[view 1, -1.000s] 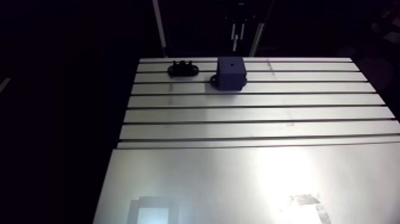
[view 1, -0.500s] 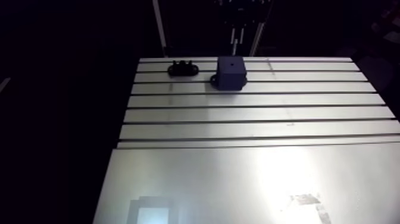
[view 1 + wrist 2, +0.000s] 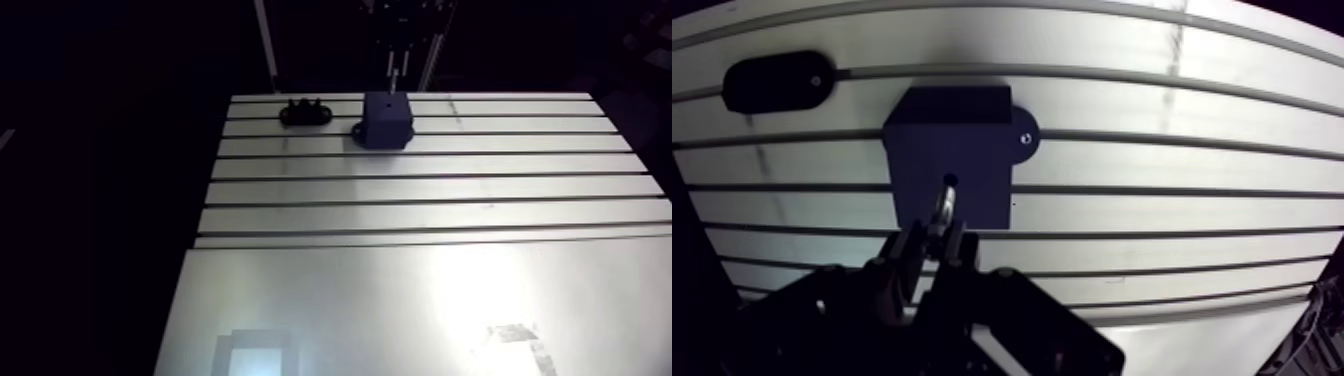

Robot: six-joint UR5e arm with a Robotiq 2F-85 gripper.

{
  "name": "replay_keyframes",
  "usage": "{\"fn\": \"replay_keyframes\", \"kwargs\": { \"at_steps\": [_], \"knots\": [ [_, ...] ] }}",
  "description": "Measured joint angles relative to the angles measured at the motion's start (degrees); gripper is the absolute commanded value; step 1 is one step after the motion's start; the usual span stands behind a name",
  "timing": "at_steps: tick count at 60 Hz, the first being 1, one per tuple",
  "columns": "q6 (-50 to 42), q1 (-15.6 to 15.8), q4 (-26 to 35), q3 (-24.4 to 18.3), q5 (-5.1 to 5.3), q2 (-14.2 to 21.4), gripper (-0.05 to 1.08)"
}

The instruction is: Pick up the M10 bolt and insert it into the hole until fully seated.

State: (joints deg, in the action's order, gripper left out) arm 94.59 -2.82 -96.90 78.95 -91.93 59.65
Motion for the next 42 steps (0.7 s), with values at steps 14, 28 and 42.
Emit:
{"fn": "replay_keyframes", "kwargs": {
  "at_steps": [14,28,42],
  "knots": [
    [0.18,-0.06,-0.85,0.09,0.05,-0.24,1.08],
    [0.27,-0.08,-0.89,0.10,0.12,-0.33,1.08],
    [0.29,-0.08,-0.86,0.20,0.17,-0.38,1.08]
  ]
}}
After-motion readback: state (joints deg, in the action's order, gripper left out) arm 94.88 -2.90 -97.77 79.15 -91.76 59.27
